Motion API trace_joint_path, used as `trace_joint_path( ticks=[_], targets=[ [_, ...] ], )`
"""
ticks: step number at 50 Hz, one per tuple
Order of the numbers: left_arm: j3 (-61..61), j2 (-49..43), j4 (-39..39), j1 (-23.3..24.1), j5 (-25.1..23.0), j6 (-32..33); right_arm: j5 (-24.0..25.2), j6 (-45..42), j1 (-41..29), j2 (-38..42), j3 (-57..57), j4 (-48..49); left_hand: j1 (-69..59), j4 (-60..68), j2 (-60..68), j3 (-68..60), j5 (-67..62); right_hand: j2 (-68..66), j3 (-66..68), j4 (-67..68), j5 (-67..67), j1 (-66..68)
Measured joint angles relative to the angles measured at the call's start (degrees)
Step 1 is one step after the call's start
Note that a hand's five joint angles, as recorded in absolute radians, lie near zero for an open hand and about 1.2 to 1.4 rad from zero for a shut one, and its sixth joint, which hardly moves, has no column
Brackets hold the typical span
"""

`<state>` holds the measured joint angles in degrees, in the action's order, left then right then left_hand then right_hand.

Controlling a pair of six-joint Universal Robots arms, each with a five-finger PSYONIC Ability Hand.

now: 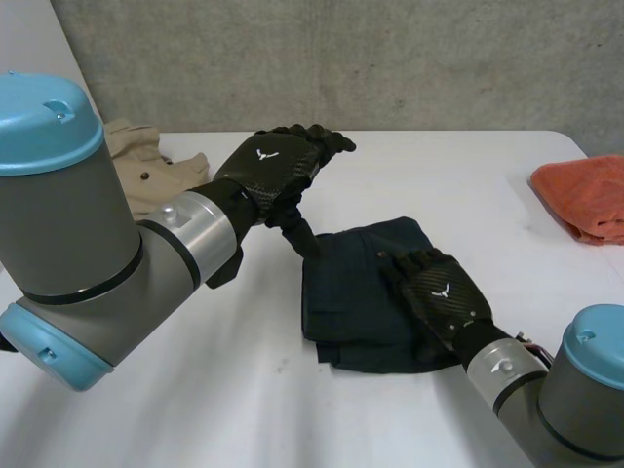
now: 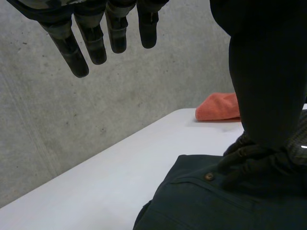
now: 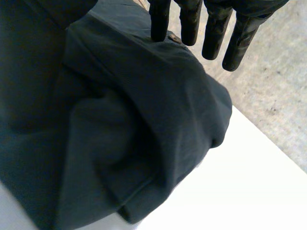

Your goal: Fold the laundry.

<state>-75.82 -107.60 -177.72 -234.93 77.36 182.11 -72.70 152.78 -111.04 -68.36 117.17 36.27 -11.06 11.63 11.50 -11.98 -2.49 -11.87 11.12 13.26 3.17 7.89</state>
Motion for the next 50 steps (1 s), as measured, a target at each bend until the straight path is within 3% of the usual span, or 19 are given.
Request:
trace_joint_path(
  ticks=[19, 21, 23, 24, 30, 31, 32, 34, 40, 44, 50],
  targets=[
    [-1.61, 0.05, -0.32, 0.08, -0.10, -0.26, -0.43, -2.51, -2.03, 6.71, -8.39, 1.36, 0.00, 0.00, 0.00, 0.00, 0.00, -1.17, 1.38, 0.62, 0.65, 1.71],
    [-1.82, 0.04, -0.35, 0.05, -0.10, -0.27, -0.37, -2.47, -2.09, 6.92, -9.03, 1.31, 0.00, 0.00, 0.00, 0.00, 0.00, -9.12, 9.48, 7.69, 6.46, 9.50],
    [-1.93, 0.05, -0.36, 0.03, -0.11, -0.29, -0.24, -2.42, -2.11, 7.12, -9.56, 1.26, 0.00, 0.00, 0.00, 0.00, 0.00, -9.12, 9.48, 7.69, 6.46, 9.50],
    [-1.97, 0.05, -0.36, 0.04, -0.11, -0.30, -0.16, -2.38, -2.12, 7.30, -9.85, 1.20, 0.00, 0.00, 0.00, 0.00, 0.00, -16.75, 17.73, 15.53, 10.96, 15.34],
    [-2.13, 0.09, -0.32, 0.09, -0.11, -0.35, -0.01, -2.27, -2.10, 9.25, -11.81, 0.76, 0.00, 0.00, 0.00, 0.00, 0.00, -16.75, 17.73, 15.53, 10.96, 15.34],
    [-2.25, 0.12, -0.29, 0.12, -0.12, -0.38, -0.03, -2.27, -2.06, 9.94, -12.55, 0.63, 0.00, 0.00, 0.00, 0.00, 0.00, -36.00, 35.83, 33.83, 26.61, 28.07],
    [-2.33, 0.14, -0.29, 0.14, -0.13, -0.39, -0.06, -2.27, -2.03, 10.30, -13.04, 0.59, 0.00, 0.00, 0.00, 0.00, 0.00, -44.89, 44.47, 43.61, 35.76, 34.66],
    [-2.57, 0.21, -0.31, 0.16, -0.15, -0.42, -0.14, -2.27, -1.87, 10.93, -14.20, 0.52, 0.00, 0.00, 0.00, 0.00, 0.00, -52.42, 50.94, 50.50, 42.44, 39.64],
    [-2.93, 0.52, -0.41, 0.13, -0.19, -0.44, -0.22, -2.16, -0.65, 11.49, -18.68, 0.16, 0.00, 0.00, 0.00, 0.00, 0.00, -53.80, 52.39, 52.56, 43.57, 41.12],
    [-2.96, 0.77, -0.44, 0.10, -0.19, -0.45, 0.53, -2.13, 3.83, 11.42, -23.82, -1.46, 0.00, 0.00, 0.00, 0.00, 0.00, -53.80, 52.39, 52.56, 44.97, 41.12],
    [-2.85, 1.15, -0.46, 0.08, -0.17, -0.44, 6.25, -2.18, 11.45, 13.31, -32.73, -6.99, 0.00, 0.00, 0.00, 0.00, 0.00, -53.80, 53.25, 54.08, 47.68, 41.12]
  ],
)
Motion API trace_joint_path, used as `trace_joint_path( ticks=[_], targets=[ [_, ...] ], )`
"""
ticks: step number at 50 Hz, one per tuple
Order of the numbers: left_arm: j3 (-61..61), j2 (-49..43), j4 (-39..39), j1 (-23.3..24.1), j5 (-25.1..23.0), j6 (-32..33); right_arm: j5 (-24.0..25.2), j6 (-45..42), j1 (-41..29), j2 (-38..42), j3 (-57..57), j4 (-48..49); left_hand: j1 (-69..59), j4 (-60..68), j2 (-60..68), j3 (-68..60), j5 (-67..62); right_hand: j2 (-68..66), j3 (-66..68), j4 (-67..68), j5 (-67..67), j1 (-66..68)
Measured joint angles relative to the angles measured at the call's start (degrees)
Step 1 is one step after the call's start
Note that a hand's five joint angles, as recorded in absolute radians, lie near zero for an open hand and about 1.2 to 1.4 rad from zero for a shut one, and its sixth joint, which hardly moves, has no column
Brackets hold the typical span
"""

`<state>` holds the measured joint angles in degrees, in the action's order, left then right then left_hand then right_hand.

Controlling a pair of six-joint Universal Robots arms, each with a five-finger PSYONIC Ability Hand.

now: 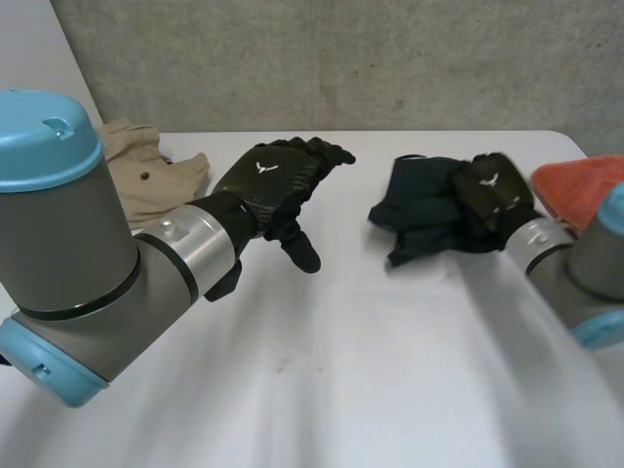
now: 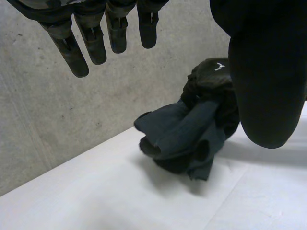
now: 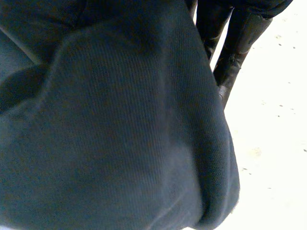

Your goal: Fold the laundry.

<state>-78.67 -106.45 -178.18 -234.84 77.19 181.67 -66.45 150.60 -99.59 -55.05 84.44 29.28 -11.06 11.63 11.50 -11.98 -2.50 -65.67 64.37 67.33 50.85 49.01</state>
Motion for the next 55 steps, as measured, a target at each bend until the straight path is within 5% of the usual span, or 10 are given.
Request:
trace_joint_path(
  ticks=[8, 29, 42, 52, 55],
  targets=[
    [0.51, 0.17, -0.01, 0.00, 0.08, -0.02, 11.98, 0.98, 8.52, 6.24, -18.83, -4.52, 0.00, 0.00, 0.00, 0.00, 0.00, -0.54, 1.27, 0.49, 0.18, 3.32],
    [2.01, 0.46, -0.08, 0.15, 0.69, -0.57, 21.79, 21.95, 25.81, 27.29, -56.39, 7.84, 0.00, 0.00, 0.00, 0.00, 0.00, -0.69, 2.69, 1.02, 2.70, 4.13],
    [2.37, 0.16, -0.07, 0.45, 0.78, -3.22, 29.05, 21.86, 34.17, 39.51, -57.47, 11.37, 0.00, 0.00, 0.00, 0.00, 0.00, -0.69, 2.75, 1.02, 2.94, 4.13],
    [2.88, 0.07, -0.06, 0.70, 0.94, -3.30, 36.49, 24.12, 38.00, 36.49, -50.36, 12.72, 0.00, 0.00, 0.00, 0.00, 0.00, -0.56, 3.09, 0.35, 4.33, 4.13],
    [2.92, 0.03, -0.06, 0.77, 0.94, -3.35, 38.11, 24.66, 38.46, 34.77, -48.25, 13.06, 0.00, 0.00, 0.00, 0.00, 0.00, 13.37, -11.74, -14.68, -8.23, -5.05]
  ],
)
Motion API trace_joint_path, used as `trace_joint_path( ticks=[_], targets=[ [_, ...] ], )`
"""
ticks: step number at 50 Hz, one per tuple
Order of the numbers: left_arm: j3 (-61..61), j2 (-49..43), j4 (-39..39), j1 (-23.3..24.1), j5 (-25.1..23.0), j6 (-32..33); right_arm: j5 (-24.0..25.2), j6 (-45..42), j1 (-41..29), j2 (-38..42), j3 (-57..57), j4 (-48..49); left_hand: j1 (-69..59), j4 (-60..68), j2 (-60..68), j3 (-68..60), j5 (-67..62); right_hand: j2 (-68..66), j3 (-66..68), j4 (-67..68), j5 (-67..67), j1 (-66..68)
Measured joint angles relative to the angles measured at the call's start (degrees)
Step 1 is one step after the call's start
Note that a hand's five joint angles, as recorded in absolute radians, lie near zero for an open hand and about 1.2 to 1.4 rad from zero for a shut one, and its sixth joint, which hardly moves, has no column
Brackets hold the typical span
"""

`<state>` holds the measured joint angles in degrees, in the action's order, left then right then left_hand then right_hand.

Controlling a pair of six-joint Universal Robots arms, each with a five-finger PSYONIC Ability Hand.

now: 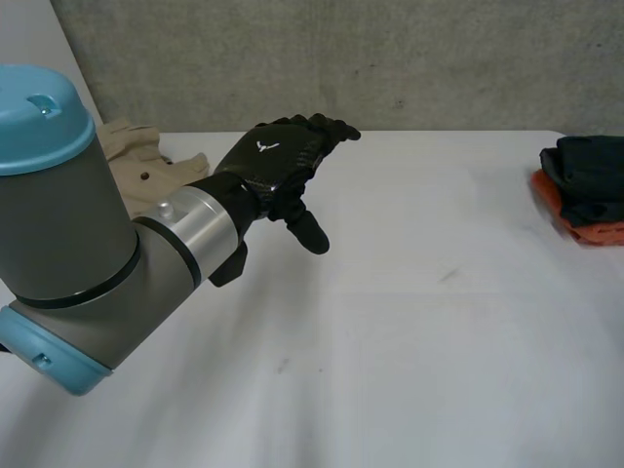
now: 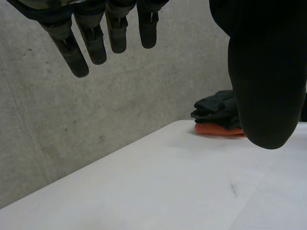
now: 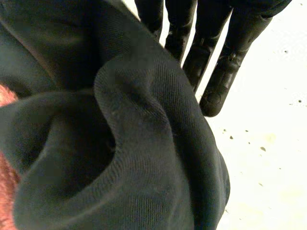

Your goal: Fold the laundry.

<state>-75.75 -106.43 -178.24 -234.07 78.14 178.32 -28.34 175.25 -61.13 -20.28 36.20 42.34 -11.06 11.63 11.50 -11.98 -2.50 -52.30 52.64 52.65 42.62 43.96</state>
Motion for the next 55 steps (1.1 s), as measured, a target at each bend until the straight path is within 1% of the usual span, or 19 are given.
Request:
trace_joint_path(
  ticks=[2, 3, 4, 5, 10, 15, 21, 23, 24, 25, 27, 33, 39, 41, 42, 44, 47, 51, 55],
  targets=[
    [0.00, -0.02, 0.00, 0.04, 0.00, -0.03, 0.49, 0.30, 0.35, -0.75, 0.75, 0.09, 0.00, 0.00, 0.00, 0.00, 0.00, 13.68, -13.44, -12.76, -12.40, -10.25],
    [0.00, -0.05, 0.00, 0.08, 0.00, -0.05, 0.62, 0.41, 0.50, -1.00, 0.97, 0.11, 0.00, 0.00, 0.00, 0.00, 0.00, 13.68, -13.44, -12.76, -12.40, -10.25],
    [0.00, -0.07, 0.00, 0.11, 0.00, -0.05, 0.88, 0.74, 1.11, -1.84, 1.68, 0.05, 0.00, 0.00, 0.00, 0.00, 0.00, 30.63, -30.71, -30.72, -30.06, -25.70],
    [0.00, -0.07, 0.00, 0.14, 0.00, -0.06, 0.92, 0.85, 1.38, -2.23, 2.03, -0.06, 0.00, 0.00, 0.00, 0.00, 0.00, 36.73, -37.24, -37.16, -36.33, -30.37],
    [0.10, 0.02, 0.00, 0.22, 0.00, -0.05, 0.32, 0.79, 3.21, -5.23, 5.36, -1.26, 0.00, 0.00, 0.00, 0.00, 0.00, 39.51, -40.79, -39.32, -38.86, -32.40],
    [0.30, 0.29, 0.00, 0.22, 0.00, -0.06, -3.53, -0.13, 7.35, -10.98, 11.21, -4.06, 0.00, 0.00, 0.00, 0.00, 0.00, 39.51, -40.78, -39.32, -38.89, -32.40],
    [0.35, 0.61, 0.05, 0.14, 0.00, 0.04, -11.66, -5.02, 11.46, -16.20, 14.24, -10.46, 0.00, 0.00, 0.00, 0.00, 0.00, 39.51, -40.79, -39.32, -38.95, -32.40],
    [0.35, 0.89, 0.04, 0.02, 0.00, 0.15, -15.93, -9.22, 12.33, -18.65, 14.91, -13.52, 0.00, 0.00, 0.00, 0.00, 0.00, 39.51, -40.79, -39.32, -38.95, -32.40],
    [0.37, 1.06, 0.02, -0.08, -0.02, 0.21, -20.41, -13.94, 12.80, -21.35, 15.60, -16.34, 0.00, 0.00, 0.00, 0.00, 0.00, 39.51, -40.79, -39.32, -38.95, -32.40],
    [0.37, 1.06, 0.02, -0.08, -0.02, 0.21, -20.41, -13.94, 12.80, -21.35, 15.60, -16.34, 0.00, 0.00, 0.00, 0.00, 0.00, 39.51, -40.79, -39.32, -38.95, -32.40],
    [0.61, 1.73, -0.21, -0.76, -0.01, 0.38, -27.25, -21.35, 12.10, -25.92, 17.49, -19.90, 0.00, 0.00, 0.00, 0.00, 0.00, 39.51, -40.79, -39.32, -38.95, -32.40],
    [1.69, 3.35, -2.87, -4.11, 0.86, 0.67, -36.21, -28.14, 1.73, -36.90, 25.13, -22.56, 0.00, 0.00, 0.00, 0.00, 0.00, 39.51, -40.79, -39.32, -38.95, -32.40],
    [2.43, 3.69, -8.39, -10.91, 2.54, 2.14, -37.28, -22.65, -10.86, -49.10, 36.07, -22.07, 0.00, 0.00, 0.00, 0.00, 0.00, 39.51, -40.79, -39.32, -38.95, -32.40],
    [2.62, 3.43, -9.12, -12.41, 2.66, 2.81, -37.19, -22.01, -11.84, -50.04, 37.06, -21.99, 0.00, 0.00, 0.00, 0.00, 0.00, 39.51, -40.79, -39.32, -38.95, -32.40],
    [3.04, 2.56, -10.10, -15.17, 2.70, 4.30, -37.01, -19.25, -16.29, -53.75, 41.47, -21.75, 0.00, -0.01, 0.00, 0.00, 0.00, 39.51, -40.79, -39.32, -38.95, -32.40],
    [3.29, 2.03, -10.43, -16.39, 2.68, 5.04, -36.91, -18.37, -18.03, -54.91, 43.10, -21.64, 0.00, -0.01, 0.00, 0.00, 0.00, 39.51, -40.79, -39.32, -38.95, -32.40],
    [5.78, -3.47, -11.49, -24.17, 1.45, 11.01, -36.76, -15.24, -28.22, -59.05, 51.91, -20.68, 0.00, 0.00, 0.00, 0.00, 0.00, 39.51, -40.79, -39.32, -38.95, -32.40],
    [8.96, -9.16, -11.61, -28.80, -0.88, 15.63, -36.82, -15.03, -34.24, -59.58, 56.75, -19.70, 0.00, 0.00, 0.00, 0.00, 0.00, 39.51, -40.79, -39.32, -38.96, -32.40],
    [16.51, -20.17, -11.47, -34.47, -5.50, 22.00, -37.05, -16.83, -42.37, -58.57, 63.90, -18.14, 0.00, 0.00, 0.00, 0.00, 0.00, 39.51, -40.79, -39.32, -38.96, -32.40]
  ],
)
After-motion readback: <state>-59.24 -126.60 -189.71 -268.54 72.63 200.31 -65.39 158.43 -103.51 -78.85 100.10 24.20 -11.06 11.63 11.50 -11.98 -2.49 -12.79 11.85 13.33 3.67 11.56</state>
